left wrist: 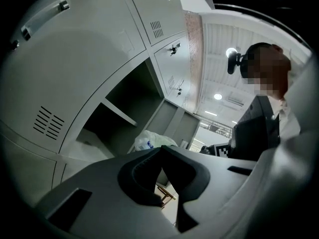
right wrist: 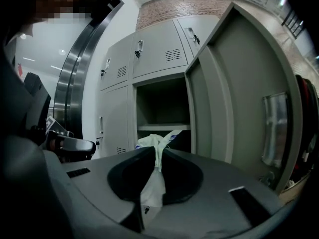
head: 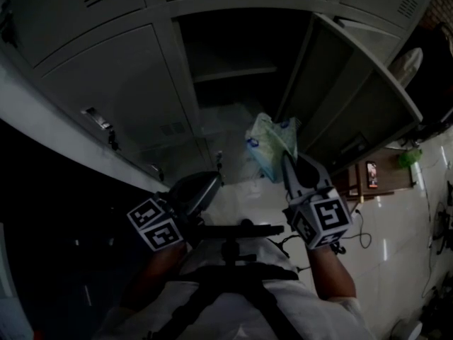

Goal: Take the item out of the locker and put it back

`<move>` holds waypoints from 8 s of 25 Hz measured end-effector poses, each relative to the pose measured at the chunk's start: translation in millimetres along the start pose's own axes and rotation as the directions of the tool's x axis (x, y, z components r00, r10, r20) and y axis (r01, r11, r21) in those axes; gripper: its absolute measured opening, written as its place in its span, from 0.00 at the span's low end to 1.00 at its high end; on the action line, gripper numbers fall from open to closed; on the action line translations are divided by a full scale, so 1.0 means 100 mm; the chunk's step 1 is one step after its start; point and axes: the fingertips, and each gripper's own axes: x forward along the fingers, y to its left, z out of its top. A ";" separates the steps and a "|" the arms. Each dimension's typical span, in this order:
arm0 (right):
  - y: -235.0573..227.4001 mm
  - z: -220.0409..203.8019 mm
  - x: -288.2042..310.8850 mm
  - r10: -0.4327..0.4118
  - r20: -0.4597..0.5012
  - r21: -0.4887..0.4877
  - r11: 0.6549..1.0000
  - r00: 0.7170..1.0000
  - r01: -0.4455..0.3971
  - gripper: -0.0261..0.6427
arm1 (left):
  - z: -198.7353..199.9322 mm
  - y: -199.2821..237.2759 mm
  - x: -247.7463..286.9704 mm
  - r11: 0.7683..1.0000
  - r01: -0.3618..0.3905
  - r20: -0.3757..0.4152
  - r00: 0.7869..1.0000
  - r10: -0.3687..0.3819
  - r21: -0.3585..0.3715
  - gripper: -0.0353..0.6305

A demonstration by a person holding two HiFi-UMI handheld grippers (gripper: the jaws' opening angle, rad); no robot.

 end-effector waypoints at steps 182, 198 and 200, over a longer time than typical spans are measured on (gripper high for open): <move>0.14 0.59 0.91 0.042 0.027 -0.121 0.992 0.999 -0.039 0.26 | 0.41 0.30 -0.12 0.994 -0.047 0.026 0.999 0.044 0.097 0.06; 0.24 0.06 0.51 0.048 -0.032 0.022 0.999 0.998 -0.047 0.18 | 0.15 0.24 -0.22 0.999 -0.036 -0.010 0.999 0.036 0.034 0.06; 0.29 -0.01 0.47 0.050 -0.042 0.051 0.998 0.998 -0.047 0.16 | 0.10 0.25 -0.22 0.999 -0.034 -0.015 0.999 0.034 0.021 0.06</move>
